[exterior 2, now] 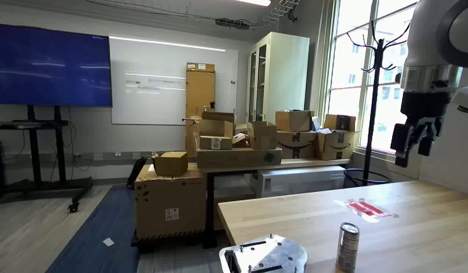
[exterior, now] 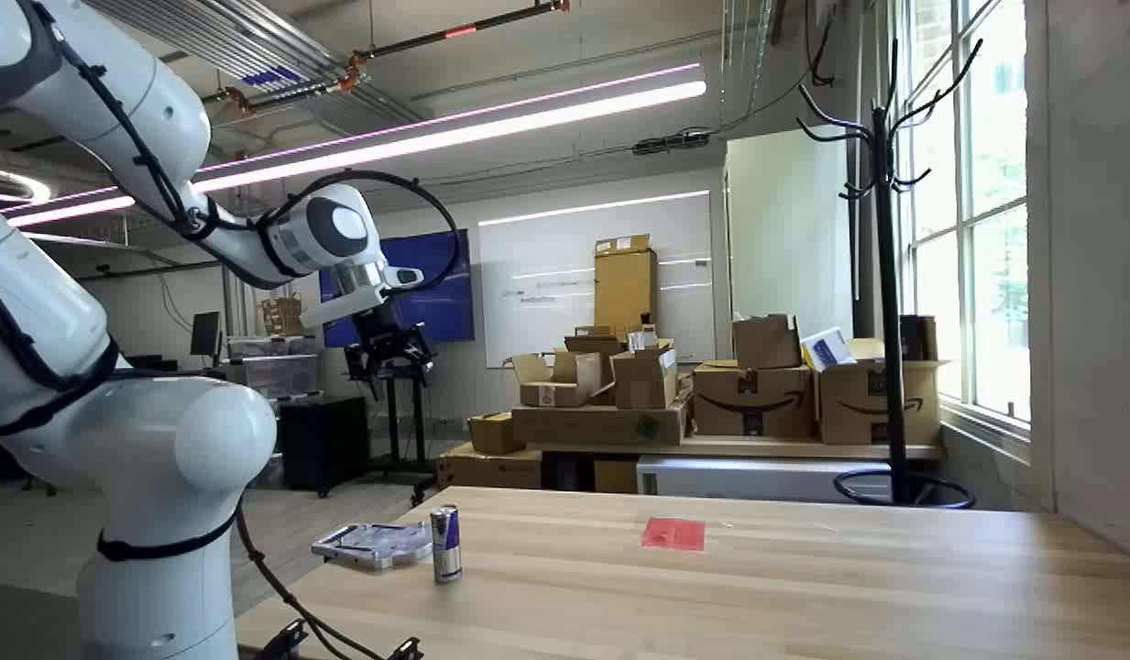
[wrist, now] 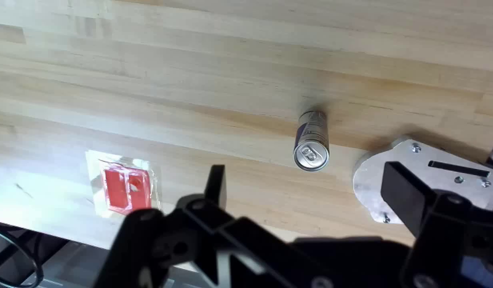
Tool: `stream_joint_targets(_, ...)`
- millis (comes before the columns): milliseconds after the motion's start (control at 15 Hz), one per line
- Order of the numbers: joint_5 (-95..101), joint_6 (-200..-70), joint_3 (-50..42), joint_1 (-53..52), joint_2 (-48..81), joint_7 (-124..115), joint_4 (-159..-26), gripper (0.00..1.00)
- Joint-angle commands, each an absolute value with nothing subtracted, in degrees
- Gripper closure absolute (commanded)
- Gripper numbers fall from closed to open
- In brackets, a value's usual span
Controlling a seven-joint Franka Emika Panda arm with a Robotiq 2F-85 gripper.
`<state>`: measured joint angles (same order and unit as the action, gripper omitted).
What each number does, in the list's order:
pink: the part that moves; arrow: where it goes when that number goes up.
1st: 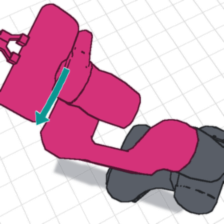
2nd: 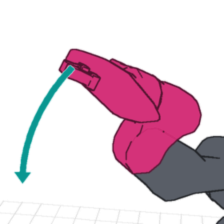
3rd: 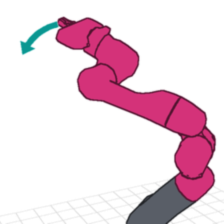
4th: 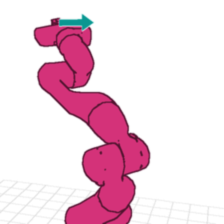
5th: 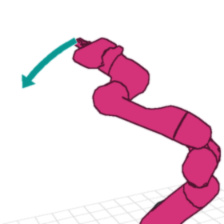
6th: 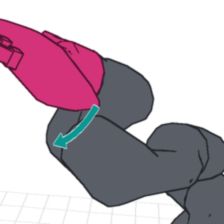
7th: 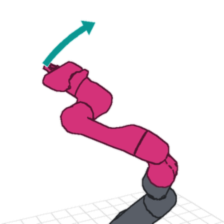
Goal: Put the can on top of the silver object.
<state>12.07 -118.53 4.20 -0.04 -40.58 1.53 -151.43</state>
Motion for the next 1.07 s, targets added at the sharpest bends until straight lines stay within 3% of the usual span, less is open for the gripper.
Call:
stream_joint_targets(0,12.3,-118.3,3.8,-0.5,-40.5,1.3,-151.3,0.00)
stream_joint_targets(1000,12.9,-120.5,3.6,-0.3,-35.4,2.0,-147.7,0.00)
